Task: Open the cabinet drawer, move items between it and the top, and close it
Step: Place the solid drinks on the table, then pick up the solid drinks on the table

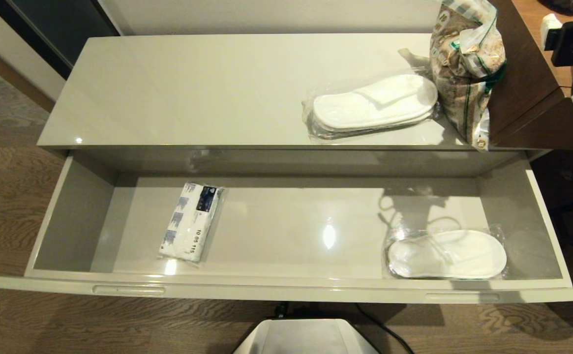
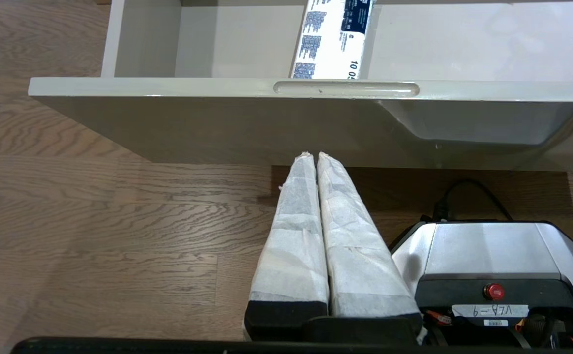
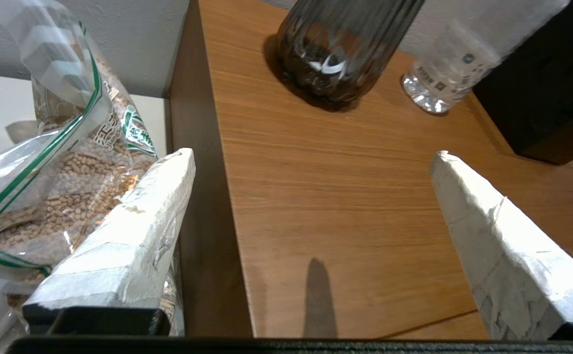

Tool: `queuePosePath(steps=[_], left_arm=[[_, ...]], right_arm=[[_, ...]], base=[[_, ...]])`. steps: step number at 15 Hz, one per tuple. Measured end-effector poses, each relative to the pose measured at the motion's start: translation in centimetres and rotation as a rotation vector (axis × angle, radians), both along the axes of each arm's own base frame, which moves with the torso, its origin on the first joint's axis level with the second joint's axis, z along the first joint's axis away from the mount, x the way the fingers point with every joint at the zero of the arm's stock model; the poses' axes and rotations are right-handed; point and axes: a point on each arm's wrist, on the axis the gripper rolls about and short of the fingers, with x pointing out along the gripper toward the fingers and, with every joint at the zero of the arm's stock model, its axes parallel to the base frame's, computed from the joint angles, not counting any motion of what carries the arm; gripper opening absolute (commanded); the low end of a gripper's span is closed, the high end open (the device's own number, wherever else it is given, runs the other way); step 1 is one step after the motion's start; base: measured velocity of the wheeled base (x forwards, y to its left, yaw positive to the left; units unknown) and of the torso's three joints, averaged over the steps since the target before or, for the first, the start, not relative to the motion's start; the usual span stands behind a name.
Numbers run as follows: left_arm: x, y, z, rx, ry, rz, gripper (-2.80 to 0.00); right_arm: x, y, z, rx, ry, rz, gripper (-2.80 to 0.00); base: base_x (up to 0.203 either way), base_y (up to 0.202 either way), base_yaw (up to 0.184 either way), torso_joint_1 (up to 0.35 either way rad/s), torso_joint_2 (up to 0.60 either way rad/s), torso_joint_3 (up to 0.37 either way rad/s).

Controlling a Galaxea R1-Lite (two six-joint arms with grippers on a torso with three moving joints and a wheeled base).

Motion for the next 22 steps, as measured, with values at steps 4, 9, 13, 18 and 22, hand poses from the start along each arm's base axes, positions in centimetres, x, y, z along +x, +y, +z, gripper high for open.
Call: queuePosePath(steps=[4, 9, 13, 18, 22], left_arm=[[0.0, 0.0, 0.0, 0.0, 0.0, 0.0, -2.8], [0.0, 0.0, 0.0, 0.0, 0.0, 0.0, -2.8], [0.0, 0.0, 0.0, 0.0, 0.0, 0.0, -2.8], [0.0, 0.0, 0.0, 0.0, 0.0, 0.0, -2.8], [0.0, 0.0, 0.0, 0.0, 0.0, 0.0, -2.8]], right_arm=[[-4.8, -0.3, 0.7, 0.005, 0.09, 0.013, 0.0], [-15.7, -0.5, 0.3, 0.11, 0.342, 0.123, 0.0], [-25.7, -2.0, -2.6, 0.254, 0.561, 0.18, -2.8], [-32.5, -3.1, -7.5, 0.596, 0.731, 0.282, -2.8], [-33.8, -3.1, -10.4, 0.872, 0.727, 0.394, -2.8]], base=[[0.0, 0.0, 0.0, 0.0, 0.0, 0.0], [0.0, 0.0, 0.0, 0.0, 0.0, 0.0], [0.0, 0.0, 0.0, 0.0, 0.0, 0.0], [0.0, 0.0, 0.0, 0.0, 0.0, 0.0], [0.0, 0.0, 0.0, 0.0, 0.0, 0.0]])
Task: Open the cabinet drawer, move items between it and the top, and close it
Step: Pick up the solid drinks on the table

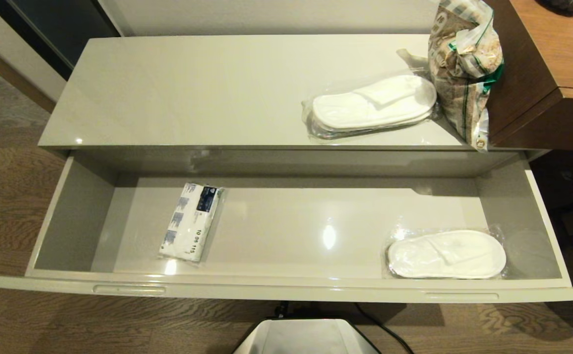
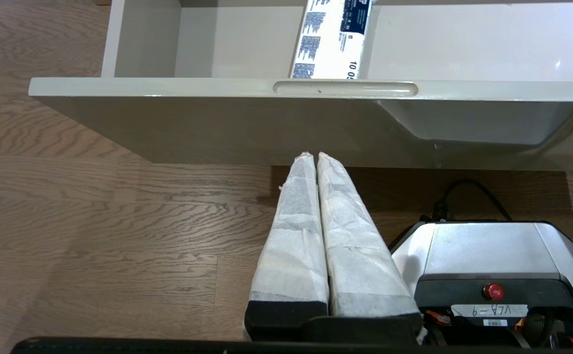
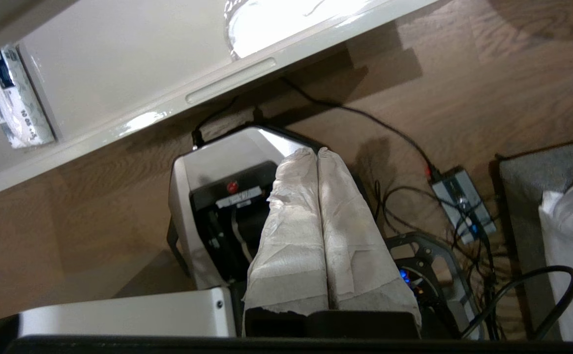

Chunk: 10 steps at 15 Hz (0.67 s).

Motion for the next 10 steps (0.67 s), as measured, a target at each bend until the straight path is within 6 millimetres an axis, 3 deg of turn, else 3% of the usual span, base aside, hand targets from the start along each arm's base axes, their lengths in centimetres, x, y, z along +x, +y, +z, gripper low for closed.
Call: queuePosePath(steps=[5, 10], left_arm=[[0.0, 0.0, 0.0, 0.0, 0.0, 0.0, -2.8], [0.0, 0.0, 0.0, 0.0, 0.0, 0.0, -2.8]], right_arm=[[-1.8, 0.1, -2.3, -0.056, 0.017, 0.019, -2.8], [-3.6, 1.3, -5.1, -0.077, 0.042, 0.174, -2.8]], base=[[0.0, 0.0, 0.0, 0.0, 0.0, 0.0], [0.0, 0.0, 0.0, 0.0, 0.0, 0.0]])
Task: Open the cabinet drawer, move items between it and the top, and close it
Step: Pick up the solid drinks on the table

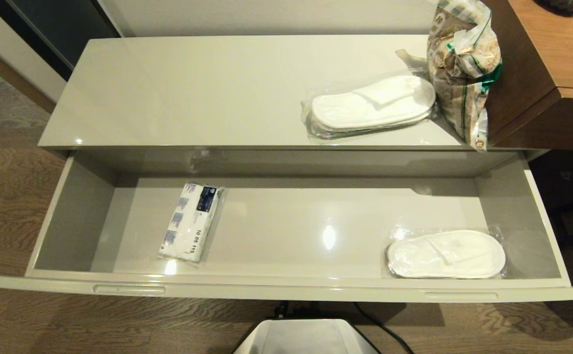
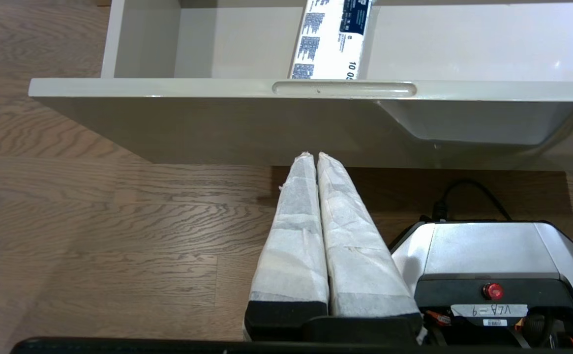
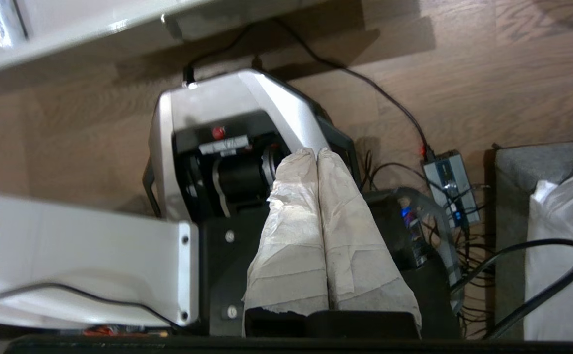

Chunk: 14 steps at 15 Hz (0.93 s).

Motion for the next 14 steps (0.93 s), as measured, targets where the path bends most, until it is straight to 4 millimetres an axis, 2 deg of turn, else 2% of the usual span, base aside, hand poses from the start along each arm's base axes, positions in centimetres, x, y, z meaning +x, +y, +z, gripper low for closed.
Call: queuePosePath(steps=[2, 7, 9, 14], left_arm=[[0.0, 0.0, 0.0, 0.0, 0.0, -0.001, -2.8], [0.0, 0.0, 0.0, 0.0, 0.0, 0.0, -2.8], [0.0, 0.0, 0.0, 0.0, 0.0, 0.0, -2.8], [0.0, 0.0, 0.0, 0.0, 0.0, 0.0, -2.8]], right_arm=[[-0.3, 0.6, -0.9, 0.0, -0.007, 0.037, -2.8], [0.3, 0.5, -5.1, -0.16, -0.027, 0.039, -2.8], [0.6, 0.5, -6.9, -0.207, -0.114, 0.05, -2.8], [5.4, 0.4, -9.9, -0.241, -0.419, -0.049, -2.8]], base=[[0.0, 0.0, 0.0, 0.0, 0.0, 0.0], [0.0, 0.0, 0.0, 0.0, 0.0, 0.0], [0.0, 0.0, 0.0, 0.0, 0.0, 0.0], [0.0, 0.0, 0.0, 0.0, 0.0, 0.0]])
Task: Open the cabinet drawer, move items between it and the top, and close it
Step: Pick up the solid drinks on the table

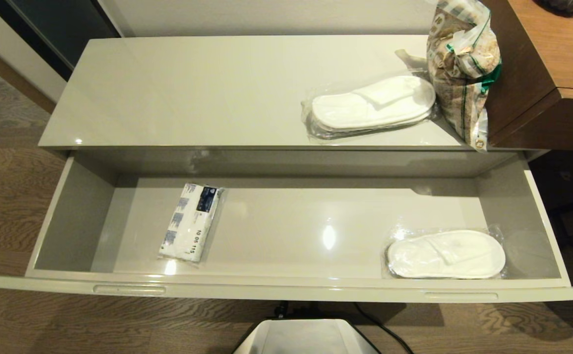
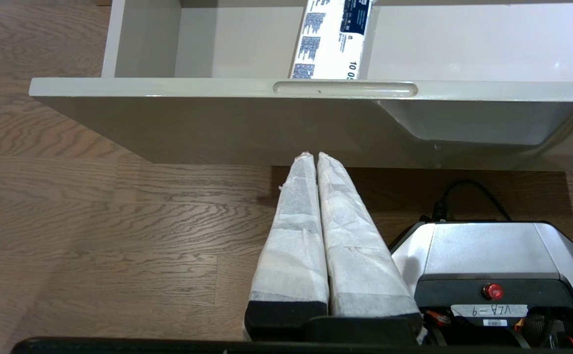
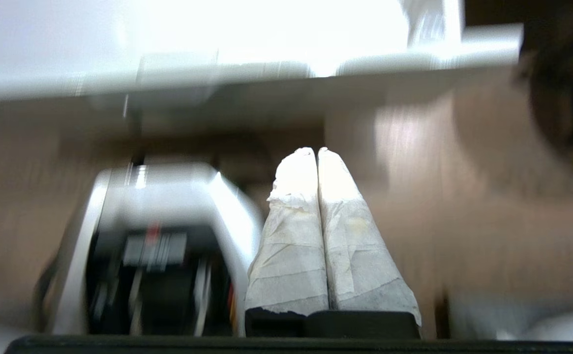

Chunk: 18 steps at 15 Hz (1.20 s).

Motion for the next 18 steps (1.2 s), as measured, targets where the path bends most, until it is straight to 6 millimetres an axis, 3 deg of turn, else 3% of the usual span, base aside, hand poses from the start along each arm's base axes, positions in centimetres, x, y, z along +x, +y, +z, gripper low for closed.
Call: queuePosePath(steps=[2, 4, 9, 18], left_arm=[[0.0, 0.0, 0.0, 0.0, 0.0, 0.0, -2.8], [0.0, 0.0, 0.0, 0.0, 0.0, 0.0, -2.8], [0.0, 0.0, 0.0, 0.0, 0.0, 0.0, -2.8], [0.0, 0.0, 0.0, 0.0, 0.0, 0.0, -2.8]], right_arm=[[1.7, 0.0, -1.1, -0.035, -0.15, -0.012, -2.8], [2.0, 0.0, -0.7, -0.065, -0.275, -0.012, -2.8], [2.2, 0.0, -2.3, -0.079, -0.156, 0.004, -2.8], [2.2, 0.0, -2.3, -0.102, -0.155, 0.014, -2.8]], base=[[0.0, 0.0, 0.0, 0.0, 0.0, 0.0], [0.0, 0.0, 0.0, 0.0, 0.0, 0.0], [0.0, 0.0, 0.0, 0.0, 0.0, 0.0], [0.0, 0.0, 0.0, 0.0, 0.0, 0.0]])
